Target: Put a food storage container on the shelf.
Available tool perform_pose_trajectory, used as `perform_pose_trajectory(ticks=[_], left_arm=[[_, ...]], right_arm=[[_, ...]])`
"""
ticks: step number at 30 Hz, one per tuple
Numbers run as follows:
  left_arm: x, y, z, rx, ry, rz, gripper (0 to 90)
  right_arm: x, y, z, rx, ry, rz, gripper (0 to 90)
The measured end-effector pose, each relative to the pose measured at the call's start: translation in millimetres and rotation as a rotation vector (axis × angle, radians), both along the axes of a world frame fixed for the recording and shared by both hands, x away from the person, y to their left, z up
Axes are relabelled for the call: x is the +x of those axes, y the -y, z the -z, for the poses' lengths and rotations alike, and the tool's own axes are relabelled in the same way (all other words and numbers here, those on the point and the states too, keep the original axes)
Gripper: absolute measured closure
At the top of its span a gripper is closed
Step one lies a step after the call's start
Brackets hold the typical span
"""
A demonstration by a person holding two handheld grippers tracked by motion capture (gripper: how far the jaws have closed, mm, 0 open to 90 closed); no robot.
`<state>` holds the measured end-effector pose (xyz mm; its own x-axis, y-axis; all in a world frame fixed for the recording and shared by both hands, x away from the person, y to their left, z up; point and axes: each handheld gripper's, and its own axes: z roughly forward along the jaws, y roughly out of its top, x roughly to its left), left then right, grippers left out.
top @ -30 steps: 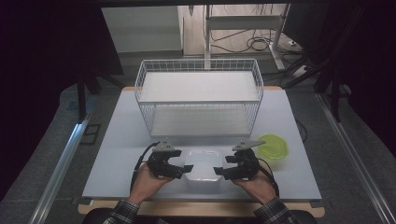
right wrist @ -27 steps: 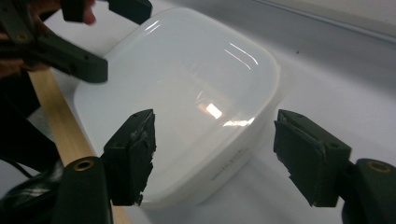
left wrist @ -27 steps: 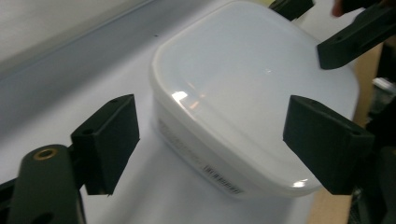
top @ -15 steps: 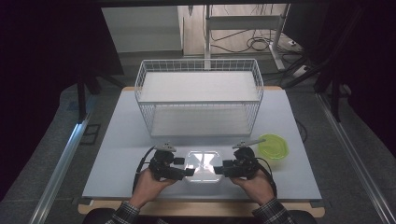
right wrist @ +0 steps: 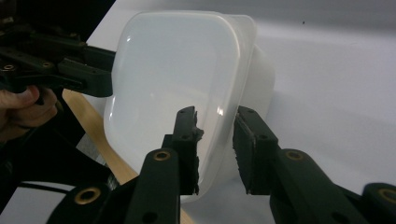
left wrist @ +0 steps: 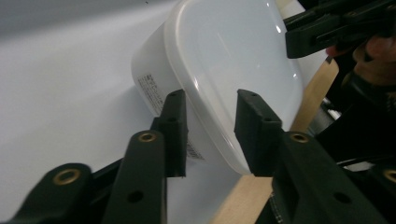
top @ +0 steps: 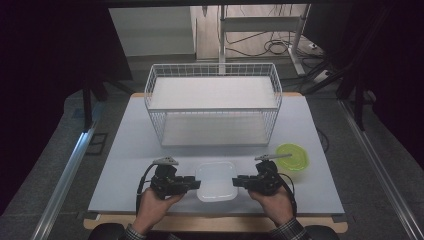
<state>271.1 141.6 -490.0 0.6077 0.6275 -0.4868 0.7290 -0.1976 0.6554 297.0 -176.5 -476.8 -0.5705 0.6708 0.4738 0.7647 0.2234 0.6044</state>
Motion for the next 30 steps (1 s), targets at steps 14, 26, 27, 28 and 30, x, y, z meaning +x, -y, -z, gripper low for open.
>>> perform_pose_trajectory(ticks=[14, 26, 27, 28, 30], left_arm=[[3.6, 2.8, -3.0, 0.016, 0.058, -0.08, 79.0], [10.0, 4.5, -28.9, 0.044, 0.138, -0.11, 78.1], [11.3, 4.3, -32.5, 0.043, 0.148, -0.111, 78.1], [12.5, 4.4, -36.3, 0.042, 0.156, -0.114, 78.1], [14.8, 4.4, -43.9, 0.042, 0.173, -0.117, 78.1]], right_arm=[[-5.0, -2.5, -2.0, -0.027, 0.117, 0.035, 78.4], [-2.7, -2.8, -22.9, -0.021, 0.197, 0.011, 79.3], [-1.7, -2.7, -25.5, -0.013, 0.203, 0.012, 79.3], [-0.3, -2.3, -28.4, -0.009, 0.208, 0.012, 79.3], [2.1, -2.2, -35.1, -0.001, 0.222, 0.014, 79.4]])
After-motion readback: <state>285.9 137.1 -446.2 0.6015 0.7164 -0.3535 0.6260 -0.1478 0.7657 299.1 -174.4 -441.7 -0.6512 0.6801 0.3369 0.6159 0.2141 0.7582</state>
